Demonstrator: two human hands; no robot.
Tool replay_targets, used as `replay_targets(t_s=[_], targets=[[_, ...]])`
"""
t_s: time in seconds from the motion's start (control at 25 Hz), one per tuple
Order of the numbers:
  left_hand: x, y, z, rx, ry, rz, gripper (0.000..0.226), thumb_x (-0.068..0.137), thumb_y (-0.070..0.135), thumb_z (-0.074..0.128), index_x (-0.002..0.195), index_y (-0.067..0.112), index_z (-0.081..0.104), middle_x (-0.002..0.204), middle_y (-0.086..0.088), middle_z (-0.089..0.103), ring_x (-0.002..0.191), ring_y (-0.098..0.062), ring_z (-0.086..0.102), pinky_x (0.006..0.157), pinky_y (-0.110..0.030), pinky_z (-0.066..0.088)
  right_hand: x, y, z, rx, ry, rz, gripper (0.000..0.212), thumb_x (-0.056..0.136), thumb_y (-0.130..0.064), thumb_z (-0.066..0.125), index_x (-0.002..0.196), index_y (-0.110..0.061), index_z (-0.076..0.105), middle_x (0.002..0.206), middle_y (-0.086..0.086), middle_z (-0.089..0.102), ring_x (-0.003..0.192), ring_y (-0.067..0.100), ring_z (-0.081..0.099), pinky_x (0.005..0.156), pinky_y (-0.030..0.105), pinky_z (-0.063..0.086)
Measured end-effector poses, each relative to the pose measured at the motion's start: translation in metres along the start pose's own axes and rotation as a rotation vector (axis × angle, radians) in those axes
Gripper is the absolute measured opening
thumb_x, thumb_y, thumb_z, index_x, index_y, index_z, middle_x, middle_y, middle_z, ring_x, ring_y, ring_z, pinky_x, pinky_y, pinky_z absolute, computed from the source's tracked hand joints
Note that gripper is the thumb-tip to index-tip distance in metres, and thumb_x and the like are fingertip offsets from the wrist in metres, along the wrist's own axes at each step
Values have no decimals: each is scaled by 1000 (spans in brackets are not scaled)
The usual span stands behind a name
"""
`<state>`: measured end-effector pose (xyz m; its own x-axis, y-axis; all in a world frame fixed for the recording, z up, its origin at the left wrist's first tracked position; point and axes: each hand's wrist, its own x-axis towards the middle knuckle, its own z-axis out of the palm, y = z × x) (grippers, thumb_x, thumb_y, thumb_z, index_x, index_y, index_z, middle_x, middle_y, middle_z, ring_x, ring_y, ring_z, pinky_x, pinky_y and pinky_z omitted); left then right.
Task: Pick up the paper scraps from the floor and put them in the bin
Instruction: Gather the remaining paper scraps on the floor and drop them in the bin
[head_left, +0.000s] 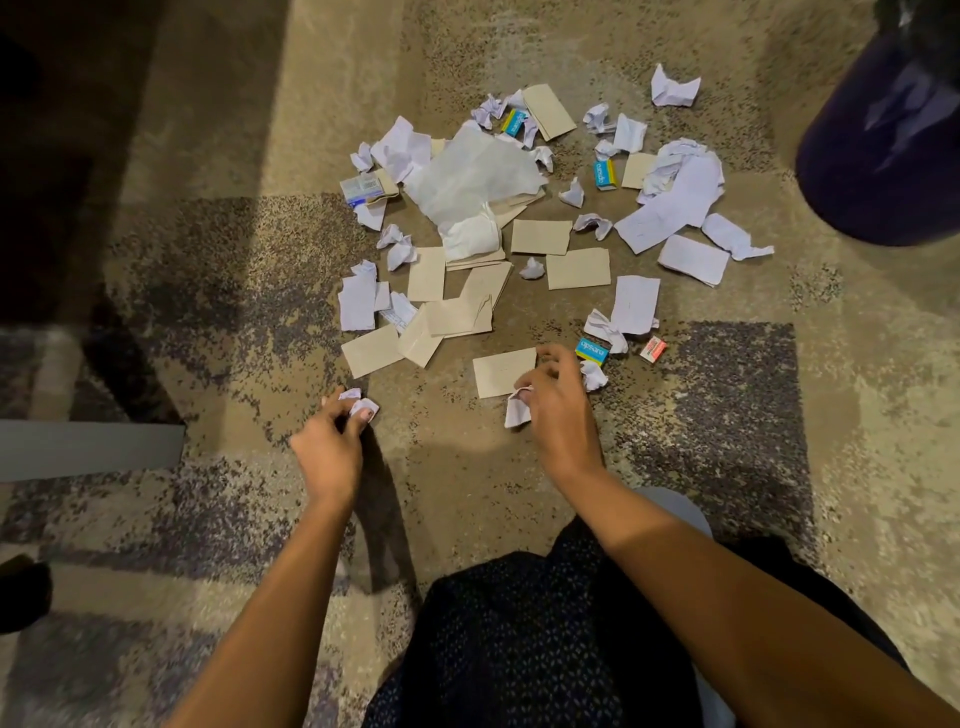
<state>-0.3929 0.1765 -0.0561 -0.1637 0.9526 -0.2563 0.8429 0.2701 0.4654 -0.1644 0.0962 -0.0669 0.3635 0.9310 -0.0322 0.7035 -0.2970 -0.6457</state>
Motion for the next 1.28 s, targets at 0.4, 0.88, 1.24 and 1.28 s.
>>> replay_targets(t_s=[0.4,0.88,1.24,1.28], targets=[[8,7,4,66,29,3,30,89,25,64,113,8,68,99,-17,72,88,-28,66,83,-36,51,17,19,2,47,-75,-146,16,71,8,70,81,-4,71,97,9,61,95,26,56,76,40,51],[-42,162,-2,-157,-141,174,25,81,30,72,93,9,75,88,-8,74,78,-19,68,77,-27,50,-7,23,-172,138,497,2,28,79,9,65,97,-10,73,92,5,60,82,3,51,69,6,37],[-144,465,-37,-714,-243,765,17,79,34,72,89,20,75,90,2,75,80,-11,71,78,-36,58,53,23,-350,262,1133,86,9,90,-16,59,95,-17,67,88,-2,54,68,7,55,62,25,48],[-150,490,-34,-720,-282,761,17,80,34,72,87,19,75,86,-2,74,73,-14,71,74,-37,59,61,30,-365,272,1162,121,8,88,-16,59,93,-18,66,86,-2,54,66,12,57,62,30,49]])
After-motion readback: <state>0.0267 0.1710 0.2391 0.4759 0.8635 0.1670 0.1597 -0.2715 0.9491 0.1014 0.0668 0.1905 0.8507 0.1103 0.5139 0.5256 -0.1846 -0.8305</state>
